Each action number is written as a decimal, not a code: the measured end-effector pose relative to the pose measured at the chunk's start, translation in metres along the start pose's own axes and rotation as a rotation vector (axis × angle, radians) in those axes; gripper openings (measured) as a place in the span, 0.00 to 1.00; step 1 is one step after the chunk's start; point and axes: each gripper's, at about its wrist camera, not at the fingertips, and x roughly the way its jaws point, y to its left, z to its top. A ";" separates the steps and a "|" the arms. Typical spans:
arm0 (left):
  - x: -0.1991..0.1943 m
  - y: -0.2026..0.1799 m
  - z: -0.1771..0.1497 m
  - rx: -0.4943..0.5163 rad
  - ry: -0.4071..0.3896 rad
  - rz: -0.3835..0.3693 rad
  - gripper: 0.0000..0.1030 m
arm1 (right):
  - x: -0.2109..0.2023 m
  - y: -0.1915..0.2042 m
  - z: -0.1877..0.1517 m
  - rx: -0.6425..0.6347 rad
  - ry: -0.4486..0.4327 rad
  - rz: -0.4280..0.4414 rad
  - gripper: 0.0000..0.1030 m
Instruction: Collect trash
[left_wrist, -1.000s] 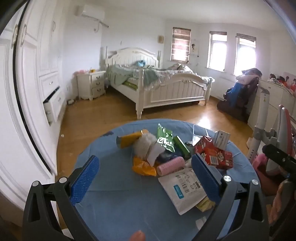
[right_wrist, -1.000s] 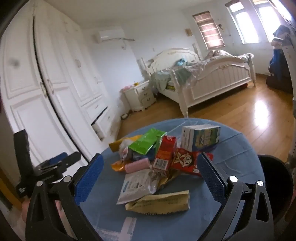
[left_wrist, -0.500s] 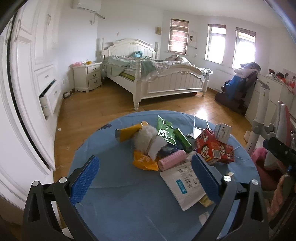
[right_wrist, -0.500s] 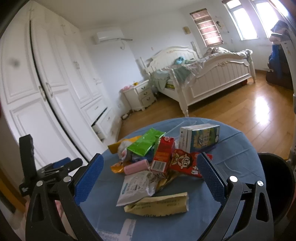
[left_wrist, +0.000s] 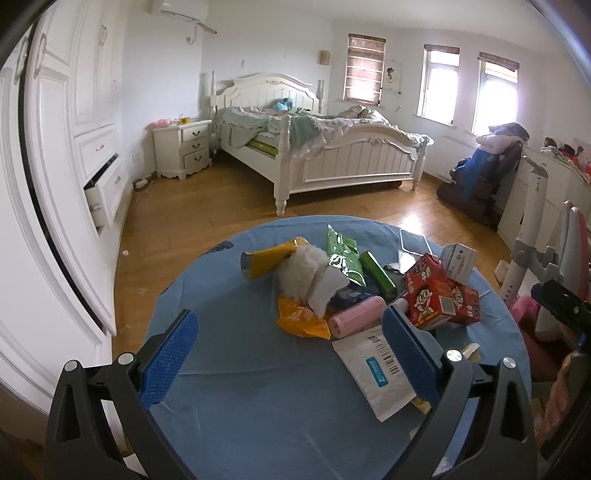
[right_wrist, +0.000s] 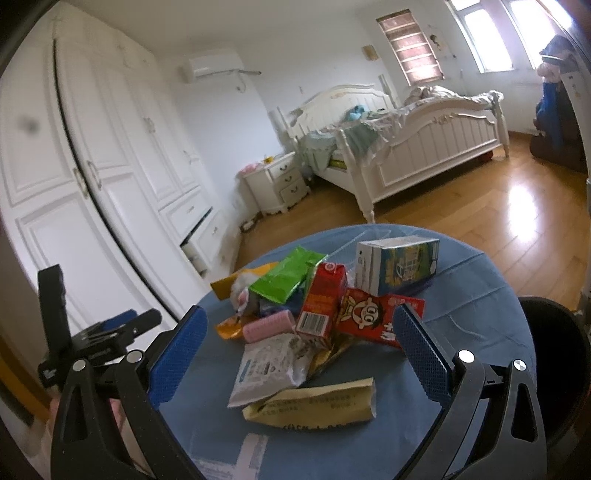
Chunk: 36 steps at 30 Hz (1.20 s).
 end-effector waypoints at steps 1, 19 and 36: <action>0.001 0.000 0.000 0.001 0.000 0.001 0.95 | 0.001 0.000 0.000 0.000 0.001 0.000 0.96; 0.014 0.004 0.002 -0.003 0.028 0.005 0.95 | 0.012 -0.004 0.000 0.005 0.026 0.007 0.96; 0.030 0.011 0.000 -0.011 0.065 0.012 0.95 | 0.024 -0.014 -0.001 0.021 0.053 0.017 0.96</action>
